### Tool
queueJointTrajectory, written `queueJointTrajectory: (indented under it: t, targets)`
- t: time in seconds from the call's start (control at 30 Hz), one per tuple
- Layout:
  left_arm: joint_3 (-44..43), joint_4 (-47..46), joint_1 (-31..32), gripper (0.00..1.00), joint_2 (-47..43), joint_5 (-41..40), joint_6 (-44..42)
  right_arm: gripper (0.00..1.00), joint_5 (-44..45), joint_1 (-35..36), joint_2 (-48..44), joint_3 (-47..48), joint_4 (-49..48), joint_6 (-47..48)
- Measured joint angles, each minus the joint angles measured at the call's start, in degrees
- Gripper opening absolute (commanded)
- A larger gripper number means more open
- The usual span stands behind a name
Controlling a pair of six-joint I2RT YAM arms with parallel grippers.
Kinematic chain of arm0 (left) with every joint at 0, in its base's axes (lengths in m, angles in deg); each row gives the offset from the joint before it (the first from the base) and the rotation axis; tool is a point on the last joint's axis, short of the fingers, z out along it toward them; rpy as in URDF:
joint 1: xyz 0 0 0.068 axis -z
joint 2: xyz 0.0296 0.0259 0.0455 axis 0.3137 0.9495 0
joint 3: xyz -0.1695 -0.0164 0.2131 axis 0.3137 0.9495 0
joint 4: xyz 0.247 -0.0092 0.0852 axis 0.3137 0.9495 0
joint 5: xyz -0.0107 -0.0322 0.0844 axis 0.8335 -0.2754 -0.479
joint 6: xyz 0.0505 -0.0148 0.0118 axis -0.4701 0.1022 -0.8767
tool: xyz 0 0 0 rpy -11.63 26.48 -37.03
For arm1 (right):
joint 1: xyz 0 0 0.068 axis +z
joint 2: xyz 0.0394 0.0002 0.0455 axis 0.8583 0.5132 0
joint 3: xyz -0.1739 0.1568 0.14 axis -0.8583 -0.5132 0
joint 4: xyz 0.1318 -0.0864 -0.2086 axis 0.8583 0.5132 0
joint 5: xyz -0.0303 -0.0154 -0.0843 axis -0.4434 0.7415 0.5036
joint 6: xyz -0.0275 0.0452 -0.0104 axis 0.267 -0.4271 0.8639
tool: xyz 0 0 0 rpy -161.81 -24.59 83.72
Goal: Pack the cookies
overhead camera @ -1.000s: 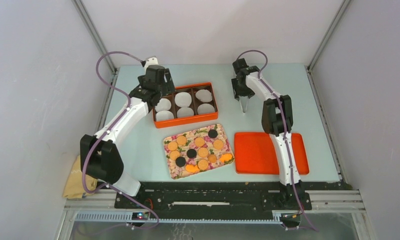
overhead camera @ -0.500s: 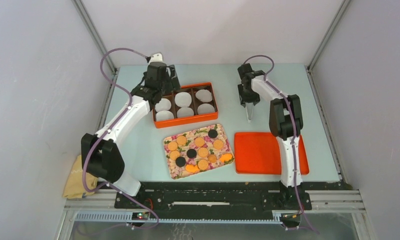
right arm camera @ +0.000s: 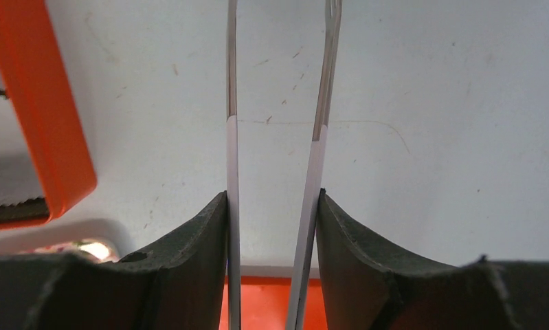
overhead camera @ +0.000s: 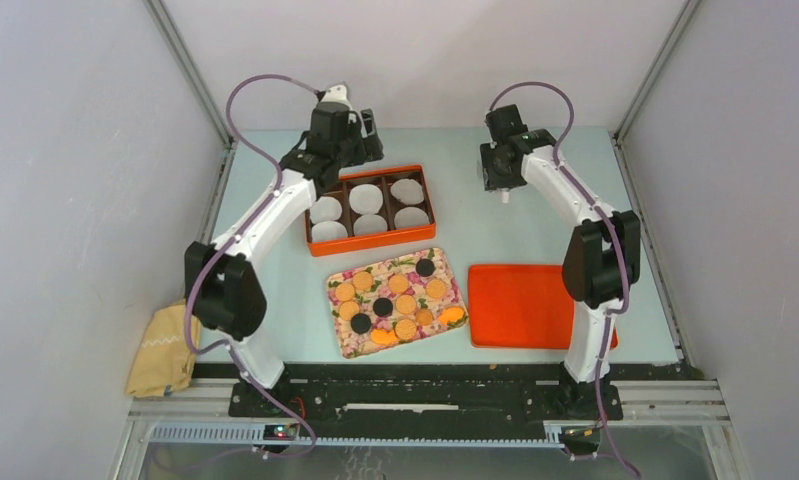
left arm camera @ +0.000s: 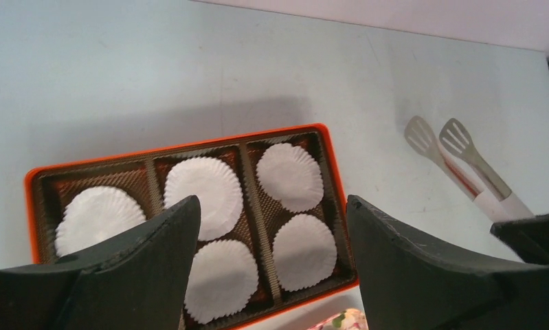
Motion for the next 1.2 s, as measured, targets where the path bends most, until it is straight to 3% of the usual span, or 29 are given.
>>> queueJointTrajectory:
  t: [0.2, 0.47, 0.8, 1.2]
  targets:
    - [-9.1, 0.3, 0.2, 0.79, 8.4, 5.3, 0.6, 0.27, -3.0, 2.1, -6.8, -6.3, -1.2, 0.0]
    - [-9.7, 1.8, 1.2, 0.81, 9.7, 4.8, 1.1, 0.25, -5.1, 5.4, -15.5, -11.3, -2.3, 0.0]
    - [5.5, 3.5, -4.2, 0.80, -2.5, 0.3, 3.9, 0.25, -5.7, 15.3, -20.8, -11.8, -5.8, 0.5]
    - [20.2, 3.0, -3.7, 0.80, -15.4, -3.0, 5.1, 0.20, -2.3, 27.4, -23.5, -16.9, -5.7, 1.3]
